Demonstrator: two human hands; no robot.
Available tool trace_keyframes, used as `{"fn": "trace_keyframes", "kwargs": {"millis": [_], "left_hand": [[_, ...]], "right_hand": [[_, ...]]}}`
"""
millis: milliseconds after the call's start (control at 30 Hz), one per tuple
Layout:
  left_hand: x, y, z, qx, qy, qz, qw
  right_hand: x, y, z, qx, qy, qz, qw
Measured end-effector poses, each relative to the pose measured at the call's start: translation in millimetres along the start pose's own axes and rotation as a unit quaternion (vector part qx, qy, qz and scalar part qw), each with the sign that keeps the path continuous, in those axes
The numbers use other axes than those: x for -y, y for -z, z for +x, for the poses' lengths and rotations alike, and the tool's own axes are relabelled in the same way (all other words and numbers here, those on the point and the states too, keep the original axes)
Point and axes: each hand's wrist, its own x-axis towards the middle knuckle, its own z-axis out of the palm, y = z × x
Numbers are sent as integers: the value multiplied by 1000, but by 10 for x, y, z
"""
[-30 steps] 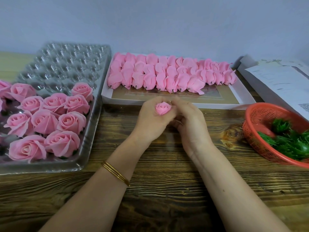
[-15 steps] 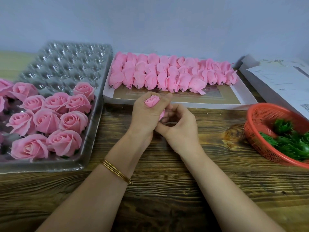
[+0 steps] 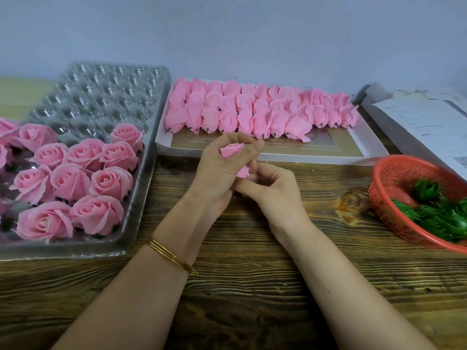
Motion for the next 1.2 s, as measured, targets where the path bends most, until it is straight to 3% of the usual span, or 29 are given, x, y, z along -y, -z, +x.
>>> {"fn": "trace_keyframes", "kwargs": {"millis": [167, 300, 400, 533, 633, 733, 900, 1200], "left_hand": [[1, -4, 12, -21, 6, 3, 1000], [21, -10, 27, -46, 6, -2, 999], [36, -12, 21, -29, 6, -2, 1000], [13, 25, 25, 10, 15, -13, 1000], [7, 67, 34, 44, 19, 7, 999], [26, 75, 42, 34, 9, 26, 999], [43, 53, 47, -17, 4, 48, 999], [-24, 65, 9, 61, 18, 40, 997]], "right_hand": [[22, 19, 4, 8, -30, 3, 1000], [-1, -33, -1, -48, 12, -85, 995], [-15, -36, 6, -61, 36, -89, 994], [-4, -21, 1, -27, 26, -39, 999], [11, 10, 16, 10, -37, 22, 999], [21, 33, 31, 28, -75, 57, 995], [39, 28, 22, -13, -55, 28, 998], [105, 59, 37, 71, -140, 156, 975]]}}
